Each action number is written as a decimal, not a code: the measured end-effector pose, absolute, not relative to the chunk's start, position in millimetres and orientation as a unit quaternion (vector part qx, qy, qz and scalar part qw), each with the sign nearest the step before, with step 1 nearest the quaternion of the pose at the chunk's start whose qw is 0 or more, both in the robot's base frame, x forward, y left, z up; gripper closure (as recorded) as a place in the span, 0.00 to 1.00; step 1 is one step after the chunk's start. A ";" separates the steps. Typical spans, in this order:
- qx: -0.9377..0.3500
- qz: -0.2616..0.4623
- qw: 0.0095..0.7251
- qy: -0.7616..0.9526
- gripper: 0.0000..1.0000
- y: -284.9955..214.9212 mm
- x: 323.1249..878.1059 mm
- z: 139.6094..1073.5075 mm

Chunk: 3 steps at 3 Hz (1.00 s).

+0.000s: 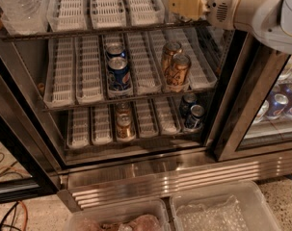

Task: Pick 7up can from top shelf of fridge

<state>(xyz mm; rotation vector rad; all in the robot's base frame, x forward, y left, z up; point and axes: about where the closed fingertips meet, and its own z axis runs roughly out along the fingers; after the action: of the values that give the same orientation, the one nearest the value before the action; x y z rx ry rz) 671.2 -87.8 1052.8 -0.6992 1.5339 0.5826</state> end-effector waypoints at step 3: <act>-0.307 0.254 0.624 0.672 1.00 -87.3 671.4 1052.2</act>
Offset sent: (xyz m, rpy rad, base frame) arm 0.0020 0.0004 -0.0110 -0.0164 0.0189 -0.0106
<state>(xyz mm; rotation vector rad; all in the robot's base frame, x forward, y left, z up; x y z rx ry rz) 671.4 -87.3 1052.2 -0.7042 1.5423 0.5837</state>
